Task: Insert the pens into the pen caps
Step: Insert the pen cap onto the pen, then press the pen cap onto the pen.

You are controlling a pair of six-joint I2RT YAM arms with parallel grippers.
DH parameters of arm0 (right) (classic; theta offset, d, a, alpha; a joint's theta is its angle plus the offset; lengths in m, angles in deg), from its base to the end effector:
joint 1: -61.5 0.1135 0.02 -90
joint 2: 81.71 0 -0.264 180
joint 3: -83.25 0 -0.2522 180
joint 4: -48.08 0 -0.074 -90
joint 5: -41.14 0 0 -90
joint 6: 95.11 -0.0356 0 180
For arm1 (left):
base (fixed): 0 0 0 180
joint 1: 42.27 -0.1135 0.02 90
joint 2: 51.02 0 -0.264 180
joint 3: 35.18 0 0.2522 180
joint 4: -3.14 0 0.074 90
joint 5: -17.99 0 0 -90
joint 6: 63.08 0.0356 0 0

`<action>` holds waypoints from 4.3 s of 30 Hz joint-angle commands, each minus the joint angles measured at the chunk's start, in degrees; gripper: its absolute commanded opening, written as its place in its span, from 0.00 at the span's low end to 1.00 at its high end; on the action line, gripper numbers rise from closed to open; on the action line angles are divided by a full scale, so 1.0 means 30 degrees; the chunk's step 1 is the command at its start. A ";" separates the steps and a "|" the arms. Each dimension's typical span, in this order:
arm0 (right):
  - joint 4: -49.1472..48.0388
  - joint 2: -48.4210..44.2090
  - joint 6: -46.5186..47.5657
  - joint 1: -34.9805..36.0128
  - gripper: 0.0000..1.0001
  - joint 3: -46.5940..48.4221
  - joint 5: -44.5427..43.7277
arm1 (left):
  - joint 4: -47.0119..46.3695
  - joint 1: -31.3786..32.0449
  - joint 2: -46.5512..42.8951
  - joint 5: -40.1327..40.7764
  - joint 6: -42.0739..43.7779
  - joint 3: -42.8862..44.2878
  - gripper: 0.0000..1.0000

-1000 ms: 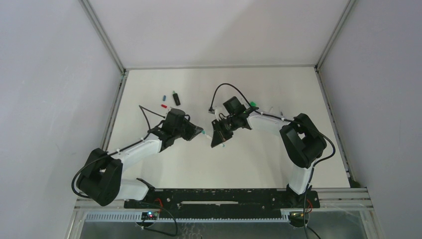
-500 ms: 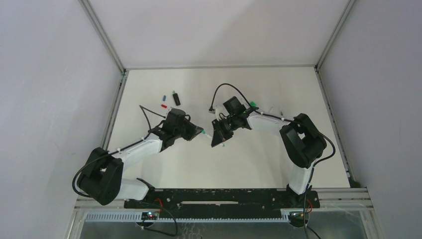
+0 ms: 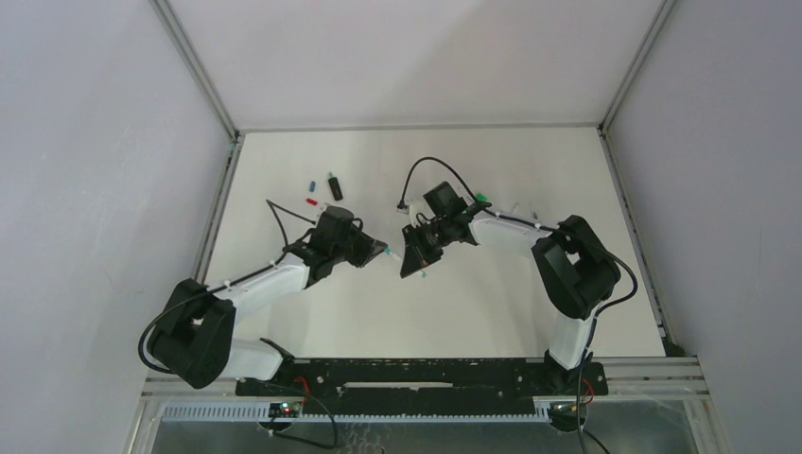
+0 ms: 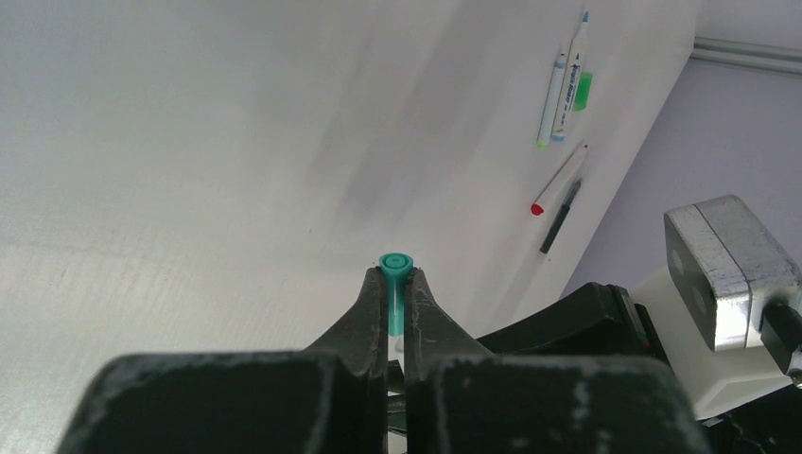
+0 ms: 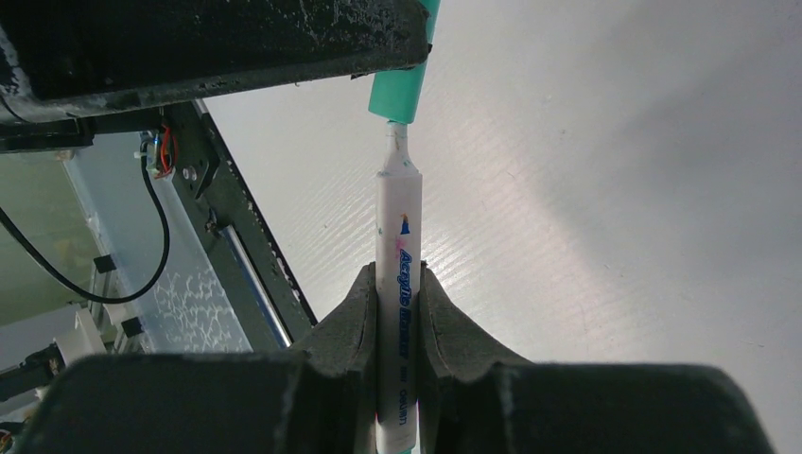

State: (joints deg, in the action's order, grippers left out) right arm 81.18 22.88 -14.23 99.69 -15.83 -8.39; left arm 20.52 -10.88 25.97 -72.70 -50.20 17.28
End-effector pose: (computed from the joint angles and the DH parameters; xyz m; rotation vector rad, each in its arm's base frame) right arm 0.2788 0.2487 0.1832 -0.9430 2.4810 1.2067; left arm 0.2316 -0.1418 0.1928 -0.9682 2.3133 -0.9169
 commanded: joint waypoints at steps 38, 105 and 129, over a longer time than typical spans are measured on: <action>0.0725 -0.2683 0.0813 -0.1620 0.00 0.8716 -0.0307 | -0.0766 0.1165 -0.3577 0.2260 0.2689 0.7360 0.00; 0.0470 -0.6947 -0.0717 -0.3239 0.00 0.8929 1.0603 | -1.1204 0.1091 -0.5772 -0.4900 0.8973 0.7734 0.52; 0.0000 -0.6799 -0.1439 -0.3239 0.00 0.9109 1.0450 | -1.1237 0.1430 -0.5374 -0.5416 0.8481 0.7081 0.41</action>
State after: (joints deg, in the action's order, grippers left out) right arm 82.60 3.89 -17.47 90.03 9.42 23.02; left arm -11.30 -6.88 9.84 -87.50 -24.17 37.10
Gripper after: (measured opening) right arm 0.203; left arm 0.417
